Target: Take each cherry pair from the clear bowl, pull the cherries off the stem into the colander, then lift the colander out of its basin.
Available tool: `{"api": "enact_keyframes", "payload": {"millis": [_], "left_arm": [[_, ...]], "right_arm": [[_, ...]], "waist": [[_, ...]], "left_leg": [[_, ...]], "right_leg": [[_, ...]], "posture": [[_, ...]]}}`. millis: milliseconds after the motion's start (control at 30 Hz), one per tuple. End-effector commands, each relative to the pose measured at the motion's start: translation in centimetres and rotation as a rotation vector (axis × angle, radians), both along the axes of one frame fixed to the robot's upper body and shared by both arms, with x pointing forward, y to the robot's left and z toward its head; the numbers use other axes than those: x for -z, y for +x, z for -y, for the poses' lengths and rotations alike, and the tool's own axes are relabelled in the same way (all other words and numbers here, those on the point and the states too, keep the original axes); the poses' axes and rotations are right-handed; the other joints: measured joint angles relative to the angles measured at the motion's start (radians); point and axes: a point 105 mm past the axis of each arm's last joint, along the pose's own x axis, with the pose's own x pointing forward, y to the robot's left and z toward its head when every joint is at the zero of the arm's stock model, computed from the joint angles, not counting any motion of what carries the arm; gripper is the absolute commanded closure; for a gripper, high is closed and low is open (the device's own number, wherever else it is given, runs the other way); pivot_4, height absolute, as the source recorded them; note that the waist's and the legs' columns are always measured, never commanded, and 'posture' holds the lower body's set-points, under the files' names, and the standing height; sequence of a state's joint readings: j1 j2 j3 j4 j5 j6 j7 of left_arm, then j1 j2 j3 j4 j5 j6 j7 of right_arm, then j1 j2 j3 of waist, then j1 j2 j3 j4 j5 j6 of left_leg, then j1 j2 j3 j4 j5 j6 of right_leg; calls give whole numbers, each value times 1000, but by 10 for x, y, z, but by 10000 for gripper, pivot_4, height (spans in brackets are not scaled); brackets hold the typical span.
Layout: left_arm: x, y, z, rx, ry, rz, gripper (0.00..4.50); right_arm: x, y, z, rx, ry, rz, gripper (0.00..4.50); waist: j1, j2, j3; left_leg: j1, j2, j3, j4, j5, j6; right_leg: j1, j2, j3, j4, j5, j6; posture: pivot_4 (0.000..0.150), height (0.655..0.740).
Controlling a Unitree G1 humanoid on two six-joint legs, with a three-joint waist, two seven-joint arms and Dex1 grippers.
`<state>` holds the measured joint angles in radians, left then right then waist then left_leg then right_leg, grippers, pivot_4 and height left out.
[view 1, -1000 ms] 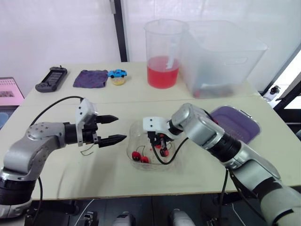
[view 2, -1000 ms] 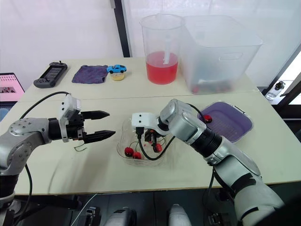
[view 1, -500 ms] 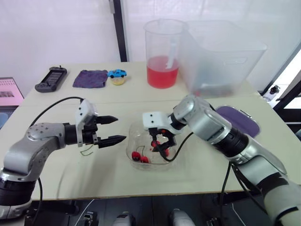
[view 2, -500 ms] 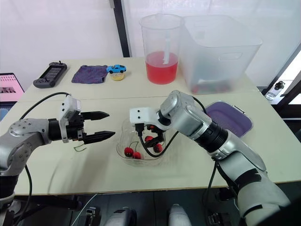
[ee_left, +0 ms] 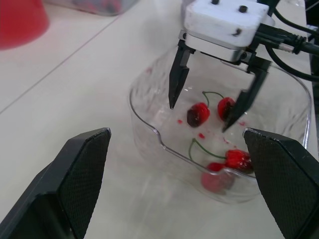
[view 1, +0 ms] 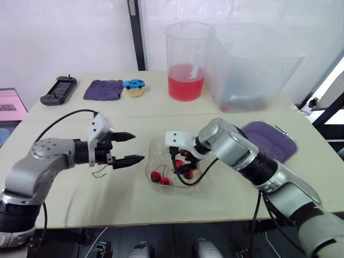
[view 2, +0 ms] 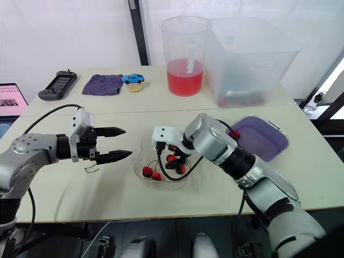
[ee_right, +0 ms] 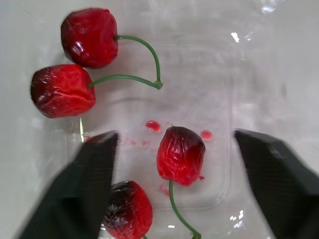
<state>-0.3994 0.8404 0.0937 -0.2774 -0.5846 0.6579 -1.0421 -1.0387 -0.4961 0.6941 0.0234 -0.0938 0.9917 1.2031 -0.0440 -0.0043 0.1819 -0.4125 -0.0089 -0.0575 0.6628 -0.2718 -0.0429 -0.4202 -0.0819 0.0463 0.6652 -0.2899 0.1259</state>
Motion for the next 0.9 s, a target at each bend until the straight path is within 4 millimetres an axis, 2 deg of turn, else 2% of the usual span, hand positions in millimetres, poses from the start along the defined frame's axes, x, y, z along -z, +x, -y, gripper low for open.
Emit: {"api": "enact_keyframes", "payload": {"millis": [33,133,267,333,433,500,600,700,900], "left_arm": [[-10,1,-3,-6,2,52,0],[-10,2,-5,-14,6,55,0],[-12,2,-6,-20,7,62,0],[-11,2,-7,-24,8,62,0],[-11,2,-8,-24,9,62,0],[-11,2,-7,-24,10,63,0],[-12,2,-6,-21,8,68,0],[-11,0,-6,-24,8,70,0],[-8,-3,-7,-31,6,64,0]], "right_arm": [[3,-1,0,-36,-33,18,26273],[3,-3,-7,-68,-34,17,26273],[-6,0,-14,-110,-26,64,26273],[-13,-6,-22,-212,-23,99,26273],[-19,-18,-30,-459,-101,205,26273],[-21,-19,-32,-503,-118,214,26273],[-24,-18,-32,-495,-120,191,26273],[-27,-17,-33,-382,-44,109,26273],[-33,-14,-29,-196,69,58,26273]], "waist": [[0,0,0],[-1,0,0],[0,0,0],[-1,0,0],[-1,0,0],[-1,0,0],[0,0,0],[-1,0,0],[2,0,0]], "left_leg": [[0,0,0,0,0,0],[0,0,0,0,0,0],[0,0,0,0,0,0],[0,0,0,0,0,0],[0,0,0,0,0,0],[0,0,0,0,0,0],[0,0,0,0,0,0],[0,0,0,0,0,0],[0,0,0,0,0,0]], "right_leg": [[0,0,0,0,0,0],[0,0,0,0,0,0],[0,0,0,0,0,0],[0,0,0,0,0,0],[0,0,0,0,0,0],[0,0,0,0,0,0],[0,0,0,0,0,0],[0,0,0,0,0,0],[0,0,0,0,0,0]], "posture": [[1500,7337],[1500,7337],[1500,7337],[1500,7337],[1500,7337],[1500,7337],[1500,7337],[1500,7337],[1500,7337]]}}
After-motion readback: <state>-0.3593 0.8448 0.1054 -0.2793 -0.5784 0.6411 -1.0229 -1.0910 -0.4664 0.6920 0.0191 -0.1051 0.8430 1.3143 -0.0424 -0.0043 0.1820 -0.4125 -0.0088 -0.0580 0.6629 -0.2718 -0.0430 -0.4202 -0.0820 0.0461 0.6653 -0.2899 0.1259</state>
